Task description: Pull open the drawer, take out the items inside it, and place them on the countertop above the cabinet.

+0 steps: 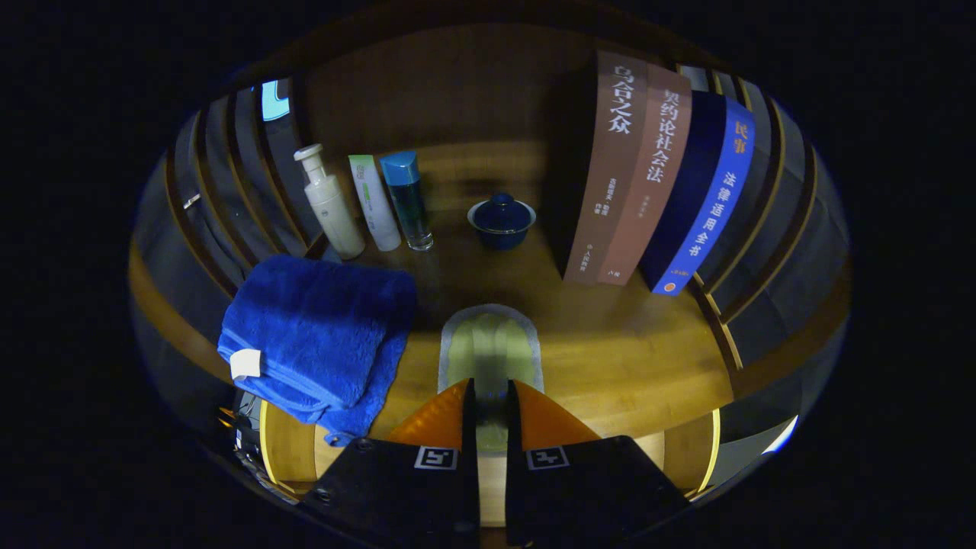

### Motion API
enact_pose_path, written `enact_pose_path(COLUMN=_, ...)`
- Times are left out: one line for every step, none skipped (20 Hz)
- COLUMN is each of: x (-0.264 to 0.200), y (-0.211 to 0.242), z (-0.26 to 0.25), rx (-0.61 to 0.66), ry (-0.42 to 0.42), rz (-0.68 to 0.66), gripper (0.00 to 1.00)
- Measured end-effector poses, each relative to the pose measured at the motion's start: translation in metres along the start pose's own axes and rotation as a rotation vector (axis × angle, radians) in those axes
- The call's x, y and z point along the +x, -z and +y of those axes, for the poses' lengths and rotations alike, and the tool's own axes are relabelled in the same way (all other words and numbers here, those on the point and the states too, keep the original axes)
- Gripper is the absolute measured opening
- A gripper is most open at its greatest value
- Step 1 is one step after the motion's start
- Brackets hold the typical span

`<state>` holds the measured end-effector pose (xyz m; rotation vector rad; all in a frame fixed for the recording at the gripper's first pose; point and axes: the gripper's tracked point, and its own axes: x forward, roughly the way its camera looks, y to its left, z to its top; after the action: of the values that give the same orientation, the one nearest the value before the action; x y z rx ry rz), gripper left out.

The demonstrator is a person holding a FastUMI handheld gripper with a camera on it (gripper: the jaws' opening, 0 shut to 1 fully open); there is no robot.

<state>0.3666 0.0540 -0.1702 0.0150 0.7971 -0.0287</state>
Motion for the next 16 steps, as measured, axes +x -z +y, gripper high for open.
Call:
enact_pose_path(x=0.004, y=-0.004, z=0.000, rx=0.002, ry=0.005, rz=-0.001, gripper=0.18)
enact_pose_path(x=0.006, y=-0.006, z=-0.003, rx=0.009, ry=0.013, rz=-0.002, gripper=0.18)
enact_pose_path(x=0.009, y=-0.008, z=-0.005, rx=0.018, ry=0.019, rz=-0.003, gripper=0.18)
enact_pose_path(x=0.011, y=-0.010, z=-0.005, rx=0.029, ry=0.019, rz=0.000, gripper=0.18)
enact_pose_path(x=0.012, y=-0.010, z=-0.005, rx=0.035, ry=0.017, rz=0.004, gripper=0.18)
enact_pose_path(x=0.012, y=-0.011, z=-0.005, rx=0.037, ry=0.015, rz=0.007, gripper=0.18)
enact_pose_path(x=0.013, y=-0.011, z=-0.004, rx=0.037, ry=0.013, rz=0.006, gripper=0.20)
enact_pose_path(x=0.013, y=-0.010, z=-0.004, rx=0.040, ry=0.010, rz=0.006, gripper=0.22)
enact_pose_path(x=0.014, y=-0.009, z=-0.004, rx=0.046, ry=0.009, rz=0.007, gripper=0.23)
enact_pose_path(x=0.014, y=-0.008, z=-0.005, rx=0.048, ry=0.011, rz=0.008, gripper=0.25)
enact_pose_path(x=0.013, y=-0.008, z=-0.005, rx=0.047, ry=0.012, rz=0.006, gripper=0.26)
enact_pose_path(x=0.012, y=-0.007, z=-0.005, rx=0.044, ry=0.013, rz=0.004, gripper=0.27)
enact_pose_path(x=0.009, y=-0.007, z=-0.005, rx=0.037, ry=0.018, rz=-0.003, gripper=0.28)
enact_pose_path(x=0.008, y=-0.008, z=-0.005, rx=0.033, ry=0.019, rz=-0.013, gripper=0.36)
enact_pose_path(x=0.005, y=-0.008, z=-0.005, rx=0.029, ry=0.023, rz=-0.025, gripper=0.52)
enact_pose_path(x=0.001, y=-0.010, z=-0.005, rx=0.028, ry=0.023, rz=-0.040, gripper=0.68)
